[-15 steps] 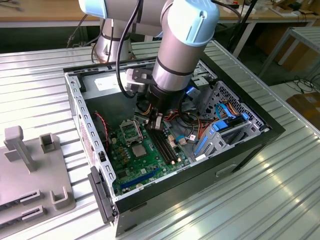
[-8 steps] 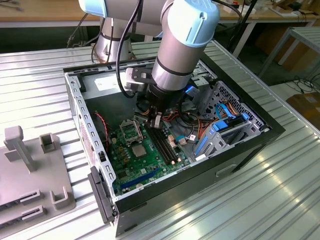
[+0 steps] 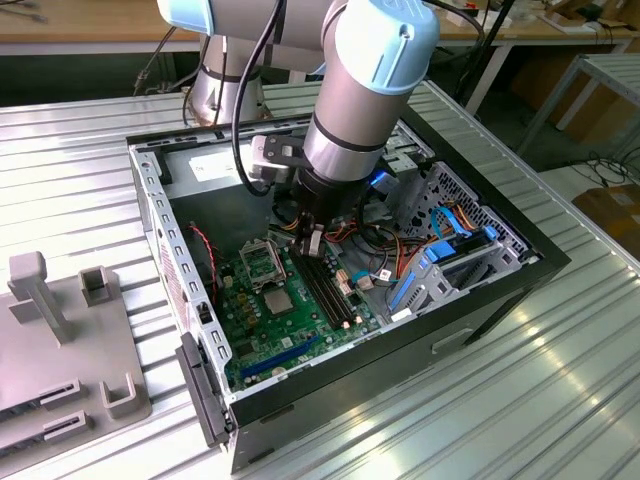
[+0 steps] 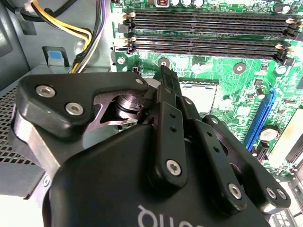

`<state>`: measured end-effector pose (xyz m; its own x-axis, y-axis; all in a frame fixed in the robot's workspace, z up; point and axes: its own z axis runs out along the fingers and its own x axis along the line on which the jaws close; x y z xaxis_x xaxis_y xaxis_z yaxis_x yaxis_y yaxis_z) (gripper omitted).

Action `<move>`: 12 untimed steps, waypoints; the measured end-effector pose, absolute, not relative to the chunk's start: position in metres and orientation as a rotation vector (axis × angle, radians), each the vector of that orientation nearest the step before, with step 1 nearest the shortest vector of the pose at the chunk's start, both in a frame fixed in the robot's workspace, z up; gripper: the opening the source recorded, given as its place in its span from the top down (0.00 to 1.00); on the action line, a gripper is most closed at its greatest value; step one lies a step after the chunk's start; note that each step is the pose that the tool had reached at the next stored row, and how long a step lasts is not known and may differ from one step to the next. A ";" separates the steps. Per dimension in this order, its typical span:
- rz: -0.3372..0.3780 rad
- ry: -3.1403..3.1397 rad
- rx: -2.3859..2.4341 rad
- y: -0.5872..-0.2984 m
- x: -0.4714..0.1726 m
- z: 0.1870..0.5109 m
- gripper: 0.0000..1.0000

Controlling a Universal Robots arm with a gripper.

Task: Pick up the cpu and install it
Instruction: 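Close the cpu cover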

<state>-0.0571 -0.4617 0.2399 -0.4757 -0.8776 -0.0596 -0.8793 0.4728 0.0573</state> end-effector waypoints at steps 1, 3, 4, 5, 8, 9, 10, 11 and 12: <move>0.124 2.677 -1.597 -0.462 -0.057 0.240 0.89; 0.124 2.676 -1.597 -0.462 -0.057 0.240 0.89; 0.123 2.675 -1.596 -0.462 -0.057 0.240 0.89; 0.123 2.671 -1.596 -0.462 -0.057 0.240 0.89; 0.126 2.657 -1.597 -0.461 -0.057 0.240 0.89; 0.131 2.652 -1.596 -0.461 -0.057 0.240 0.89; 0.139 2.645 -1.595 -0.461 -0.057 0.240 0.89; 0.148 2.641 -1.593 -0.461 -0.058 0.240 0.89; 0.158 2.636 -1.592 -0.461 -0.058 0.240 0.89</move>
